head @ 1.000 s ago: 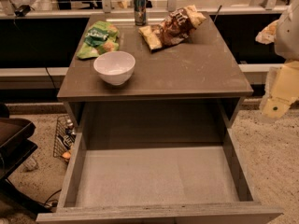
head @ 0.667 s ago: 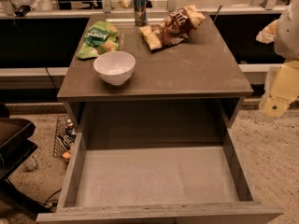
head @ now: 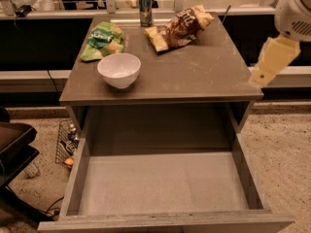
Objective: Place brown chip bag into top drawer
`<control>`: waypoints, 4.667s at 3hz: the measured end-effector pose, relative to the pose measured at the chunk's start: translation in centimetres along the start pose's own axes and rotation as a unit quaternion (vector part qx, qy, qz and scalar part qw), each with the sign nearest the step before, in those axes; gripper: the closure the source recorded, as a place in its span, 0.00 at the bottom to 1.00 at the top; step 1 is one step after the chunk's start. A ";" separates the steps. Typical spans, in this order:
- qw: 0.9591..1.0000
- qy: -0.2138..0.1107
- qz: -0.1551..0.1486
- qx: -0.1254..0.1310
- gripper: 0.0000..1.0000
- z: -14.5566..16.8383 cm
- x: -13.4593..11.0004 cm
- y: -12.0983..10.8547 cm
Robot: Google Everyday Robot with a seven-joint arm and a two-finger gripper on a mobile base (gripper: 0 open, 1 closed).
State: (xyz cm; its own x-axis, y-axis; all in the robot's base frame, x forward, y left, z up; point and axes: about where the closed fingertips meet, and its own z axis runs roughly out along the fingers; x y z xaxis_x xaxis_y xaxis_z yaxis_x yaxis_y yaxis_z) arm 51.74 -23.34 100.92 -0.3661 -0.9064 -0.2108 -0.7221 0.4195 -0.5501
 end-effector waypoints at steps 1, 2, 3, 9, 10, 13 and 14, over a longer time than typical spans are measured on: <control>0.994 -0.026 0.029 0.098 0.00 0.4 -1.3 -5.9; 0.989 -0.053 0.028 0.138 0.00 -0.3 -2.6 -7.9; 0.989 -0.054 0.028 0.137 0.00 -0.4 -2.6 -7.8; 0.974 -0.204 -0.074 0.065 0.00 20.2 -15.5 -16.7; 0.976 -0.196 -0.066 0.066 0.00 22.0 -16.1 -17.0; 0.979 -0.201 -0.023 0.032 0.00 33.2 -19.5 -17.6; 0.978 -0.209 -0.012 0.014 0.18 35.6 -20.4 -16.4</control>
Offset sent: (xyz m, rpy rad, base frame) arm 0.0444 -0.0127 0.0284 -0.0008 -0.1819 -0.0559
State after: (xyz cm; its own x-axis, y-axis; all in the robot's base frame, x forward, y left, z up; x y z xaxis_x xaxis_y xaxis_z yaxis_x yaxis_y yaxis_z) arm 92.00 -13.48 85.49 -0.0729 -0.8594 -0.5061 -0.7090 0.4016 -0.5797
